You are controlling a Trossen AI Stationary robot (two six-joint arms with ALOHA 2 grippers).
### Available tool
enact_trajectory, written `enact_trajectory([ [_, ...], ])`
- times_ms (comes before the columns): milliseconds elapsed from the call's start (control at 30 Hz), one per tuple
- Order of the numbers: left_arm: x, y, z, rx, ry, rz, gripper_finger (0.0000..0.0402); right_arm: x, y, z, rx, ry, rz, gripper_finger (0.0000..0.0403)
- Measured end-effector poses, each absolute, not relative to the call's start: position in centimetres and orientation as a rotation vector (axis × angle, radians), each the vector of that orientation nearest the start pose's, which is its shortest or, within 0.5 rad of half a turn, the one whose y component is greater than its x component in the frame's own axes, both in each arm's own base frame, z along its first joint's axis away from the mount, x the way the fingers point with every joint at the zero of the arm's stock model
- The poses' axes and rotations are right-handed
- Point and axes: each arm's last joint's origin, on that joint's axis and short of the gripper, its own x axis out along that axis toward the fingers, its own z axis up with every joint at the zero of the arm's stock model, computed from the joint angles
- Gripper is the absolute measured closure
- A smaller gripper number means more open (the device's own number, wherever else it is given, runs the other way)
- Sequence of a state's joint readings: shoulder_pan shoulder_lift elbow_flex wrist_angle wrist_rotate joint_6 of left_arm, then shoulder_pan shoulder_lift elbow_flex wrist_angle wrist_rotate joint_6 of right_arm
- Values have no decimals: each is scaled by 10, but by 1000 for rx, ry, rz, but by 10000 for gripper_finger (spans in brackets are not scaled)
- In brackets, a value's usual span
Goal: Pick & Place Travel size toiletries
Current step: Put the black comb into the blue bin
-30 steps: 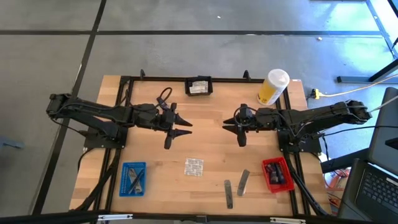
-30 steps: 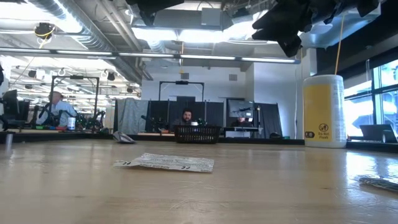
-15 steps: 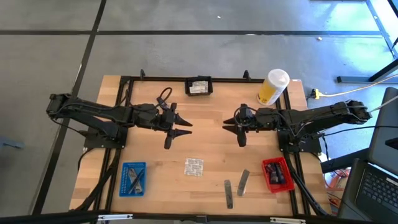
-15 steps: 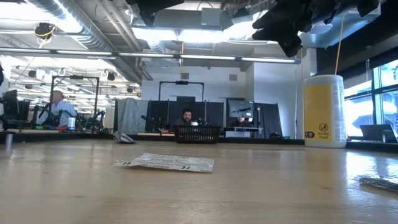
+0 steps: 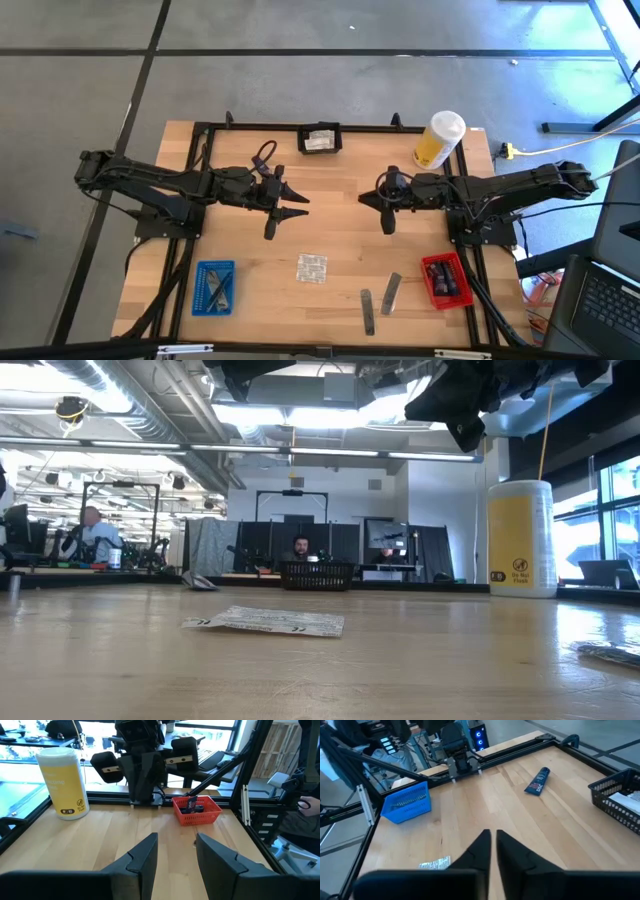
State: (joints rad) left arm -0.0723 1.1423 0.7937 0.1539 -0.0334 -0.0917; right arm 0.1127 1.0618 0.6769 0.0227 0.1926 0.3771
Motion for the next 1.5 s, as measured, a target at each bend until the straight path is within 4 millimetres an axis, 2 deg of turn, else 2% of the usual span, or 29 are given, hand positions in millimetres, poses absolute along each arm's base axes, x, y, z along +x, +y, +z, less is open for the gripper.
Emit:
enact_trajectory([
  [233, 255, -18, 298, -81, 196, -30, 272, 230, 20, 264, 319, 338, -145, 283],
  [400, 255, -18, 298, -81, 196, -30, 272, 230, 21, 264, 312, 341, -134, 238],
  [500, 255, -18, 298, -81, 196, -30, 272, 230, 23, 264, 326, 357, -45, 225],
  [600, 255, -18, 298, -81, 196, -30, 272, 230, 32, 264, 301, 379, 144, 221],
  [700, 255, -18, 298, -81, 196, -30, 272, 229, 43, 263, 253, 399, 296, 227],
  [800, 255, -18, 298, -81, 196, -30, 272, 227, 51, 264, 229, 398, 350, 241],
  [1267, 255, -18, 298, -82, 196, -30, 272, 227, 53, 264, 209, 391, 356, 340],
  [1500, 255, -18, 298, -82, 196, -30, 272, 228, 52, 265, 202, 372, 309, 359],
])
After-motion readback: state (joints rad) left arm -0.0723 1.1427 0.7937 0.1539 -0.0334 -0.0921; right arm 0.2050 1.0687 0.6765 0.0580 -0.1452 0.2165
